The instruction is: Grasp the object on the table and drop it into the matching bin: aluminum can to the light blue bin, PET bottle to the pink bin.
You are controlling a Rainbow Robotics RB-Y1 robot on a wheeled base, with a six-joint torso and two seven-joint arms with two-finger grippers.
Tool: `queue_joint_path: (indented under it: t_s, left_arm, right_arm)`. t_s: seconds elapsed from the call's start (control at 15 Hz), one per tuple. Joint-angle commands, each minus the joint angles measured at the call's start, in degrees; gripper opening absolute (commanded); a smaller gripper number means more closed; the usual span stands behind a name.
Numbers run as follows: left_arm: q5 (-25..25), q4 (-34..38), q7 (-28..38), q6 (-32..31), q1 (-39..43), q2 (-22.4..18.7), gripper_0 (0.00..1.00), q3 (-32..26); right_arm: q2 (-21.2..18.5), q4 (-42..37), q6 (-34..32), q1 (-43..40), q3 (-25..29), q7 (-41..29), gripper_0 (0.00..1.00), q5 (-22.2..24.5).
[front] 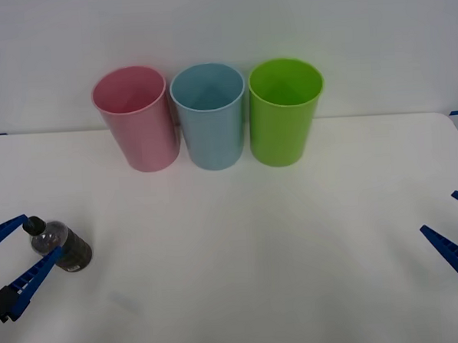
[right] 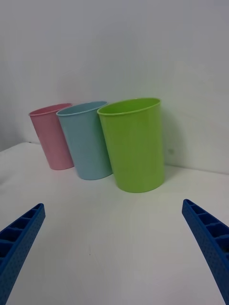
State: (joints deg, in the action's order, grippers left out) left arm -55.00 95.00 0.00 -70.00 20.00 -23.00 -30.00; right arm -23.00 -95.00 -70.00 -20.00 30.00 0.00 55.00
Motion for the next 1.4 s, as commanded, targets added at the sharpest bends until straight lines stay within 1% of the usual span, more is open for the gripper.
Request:
queue_joint_path:
  t_s: [0.07, 0.13, 0.2, 0.27, 0.4, 0.53, 0.8, 1.2, 1.33, 1.4]
  left_arm:
    - [0.0, 0.0, 0.0, 0.0, 0.0, 0.0, 1.0, 0.0]
    - [0.0, 0.0, 0.0, 0.0, 0.0, 0.0, 1.0, 0.0]
    - [0.4, -0.1, 0.0, -0.3, -0.6, 1.8, 1.0, 1.1]
    - [0.9, -0.1, -0.1, -0.5, -0.7, 2.4, 1.0, 1.1]
    - [4.1, 0.2, -0.2, -0.2, -0.2, 1.4, 1.0, 2.1]
    - [5.8, 0.2, -0.4, -0.2, 1.0, 0.7, 1.0, 1.5]
    - [6.2, 0.2, -1.9, -0.5, 4.6, -1.1, 1.0, -1.1]
    - [5.5, 0.2, -5.2, 0.4, 10.3, -1.0, 1.0, -4.8]
    - [5.0, -0.1, -9.1, 1.5, 12.1, -1.0, 1.0, -5.2]
    - [4.6, -0.1, -9.9, 2.2, 12.8, -1.0, 1.0, -5.2]
  right_arm:
    - [0.0, 0.0, 0.0, 0.0, 0.0, 0.0, 1.0, 0.0]
    - [0.0, 0.0, 0.0, 0.0, 0.0, 0.0, 1.0, 0.0]
    - [0.0, 0.0, 0.0, 0.0, 0.0, 0.0, 1.0, 0.0]
    - [0.0, 0.0, 0.0, 0.0, 0.0, 0.0, 1.0, 0.0]
    - [0.0, 0.0, 0.0, 0.0, 0.0, 0.0, 1.0, 0.0]
    - [0.0, 0.0, 0.0, 0.0, 0.0, 0.0, 1.0, 0.0]
    - [0.0, 0.0, 0.0, 0.0, 0.0, 0.0, 1.0, 0.0]
    - [0.0, 0.0, 0.0, 0.0, 0.0, 0.0, 1.0, 0.0]
    - [0.0, 0.0, 0.0, 0.0, 0.0, 0.0, 1.0, 0.0]
    - [0.0, 0.0, 0.0, 0.0, 0.0, 0.0, 1.0, 0.0]
